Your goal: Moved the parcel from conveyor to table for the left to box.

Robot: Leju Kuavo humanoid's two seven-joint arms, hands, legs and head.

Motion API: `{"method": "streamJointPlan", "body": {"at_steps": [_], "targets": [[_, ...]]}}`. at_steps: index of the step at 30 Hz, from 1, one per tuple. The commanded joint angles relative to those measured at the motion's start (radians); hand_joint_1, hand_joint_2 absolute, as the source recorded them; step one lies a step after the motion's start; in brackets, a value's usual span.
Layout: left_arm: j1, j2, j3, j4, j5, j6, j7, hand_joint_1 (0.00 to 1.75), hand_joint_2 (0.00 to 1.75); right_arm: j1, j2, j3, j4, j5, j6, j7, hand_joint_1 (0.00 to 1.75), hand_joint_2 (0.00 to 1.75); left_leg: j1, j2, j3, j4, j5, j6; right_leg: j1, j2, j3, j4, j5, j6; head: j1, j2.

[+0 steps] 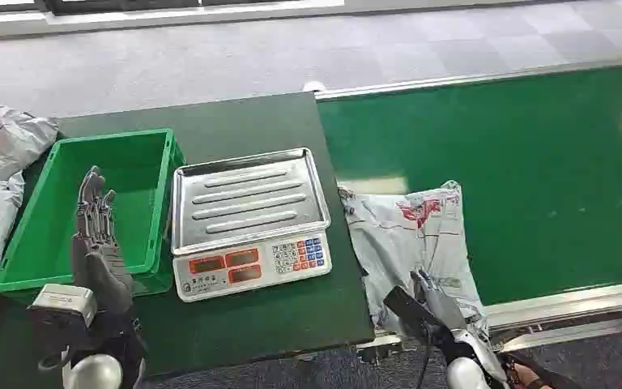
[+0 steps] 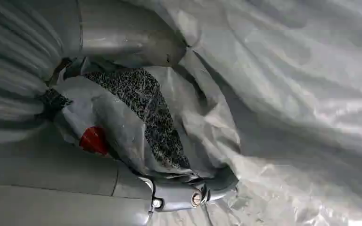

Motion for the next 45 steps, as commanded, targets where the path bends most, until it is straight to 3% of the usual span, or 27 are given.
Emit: {"method": "streamJointPlan", "body": {"at_steps": [1, 18, 23, 24, 25, 30, 35, 41, 43, 45], "targets": [[0.032, -0.003, 0.010, -0.004, -0.004, 0.002, 0.009, 0.00, 0.00, -0.043, 0.013, 0.071, 0.115, 0.090, -0.039, 0.034, 1.75, 1.75, 0.001, 0.000, 0.001, -0.001, 0.000, 0.000, 0.001, 0.002, 0.001, -0.002, 0.001, -0.001, 0.000, 0.000], [0.057, -0.032, 0.035, -0.046, -0.020, -0.006, 0.018, 0.00, 0.00, 0.002, 0.047, -0.025, -0.024, 0.114, -0.097, 0.034, 1.75, 1.75, 0.001, -0.002, 0.003, -0.001, 0.000, 0.000, 0.001, 0.000, 0.001, -0.001, 0.000, -0.001, 0.000, 0.000], [0.073, -0.035, 0.040, -0.047, -0.015, -0.008, 0.012, 0.00, 0.00, 0.013, 0.002, -0.107, -0.184, 0.252, -0.206, 0.105, 1.75, 1.75, 0.000, -0.002, 0.003, 0.000, 0.000, 0.001, 0.000, 0.000, 0.000, 0.000, 0.000, -0.001, 0.000, 0.000], [0.074, -0.036, 0.040, -0.047, -0.015, -0.008, 0.009, 0.00, 0.00, 0.015, 0.000, -0.118, -0.204, 0.253, -0.184, 0.107, 1.75, 1.75, 0.000, -0.002, 0.002, -0.001, 0.000, 0.001, 0.000, 0.001, 0.000, -0.001, 0.000, -0.001, 0.000, 0.000], [0.077, -0.037, 0.038, -0.045, -0.015, -0.010, 0.004, 0.00, 0.00, 0.014, -0.006, -0.139, -0.257, 0.339, -0.254, 0.113, 1.75, 1.75, 0.000, -0.003, 0.003, -0.002, 0.001, 0.001, 0.000, 0.001, 0.001, -0.002, 0.001, -0.002, 0.000, 0.000], [0.062, -0.038, 0.027, -0.025, -0.012, -0.009, -0.005, 0.00, 0.00, -0.048, -0.059, -0.157, -0.390, 0.449, -0.326, 0.102, 1.75, 1.75, -0.001, -0.001, 0.001, 0.000, 0.000, 0.002, -0.001, 0.002, -0.001, -0.001, 0.001, -0.002, 0.000, 0.000], [0.032, -0.034, 0.009, 0.012, 0.000, -0.001, -0.014, 0.00, 0.00, -0.138, -0.099, -0.082, -0.433, 0.517, -0.379, 0.078, 1.75, 1.75, -0.001, 0.001, -0.007, 0.001, 0.000, 0.001, -0.001, 0.002, -0.002, 0.000, 0.001, -0.001, 0.000, 0.000], [0.033, -0.025, -0.008, 0.023, 0.010, -0.003, -0.027, 0.00, 0.00, -0.235, -0.078, 0.063, -0.416, 0.586, -0.374, 0.039, 1.75, 1.75, -0.001, 0.004, -0.003, -0.002, 0.000, 0.001, 0.000, 0.007, 0.000, -0.002, 0.002, -0.002, 0.000, 0.000], [0.029, -0.014, -0.019, 0.043, 0.026, -0.006, -0.039, 0.00, 0.00, -0.311, -0.079, 0.167, -0.366, 0.587, -0.394, -0.016, 1.75, 1.75, 0.000, 0.004, -0.002, -0.002, 0.000, 0.001, 0.000, 0.007, 0.000, -0.002, 0.002, -0.002, 0.000, 0.000], [0.020, -0.012, -0.028, 0.063, 0.032, -0.005, -0.046, 0.00, 0.00, -0.366, -0.064, 0.217, -0.315, 0.604, -0.409, -0.003, 1.75, 1.75, -0.001, 0.006, 0.005, -0.002, 0.001, 0.001, 0.000, 0.009, 0.000, -0.002, 0.002, -0.002, 0.000, 0.000]]}}
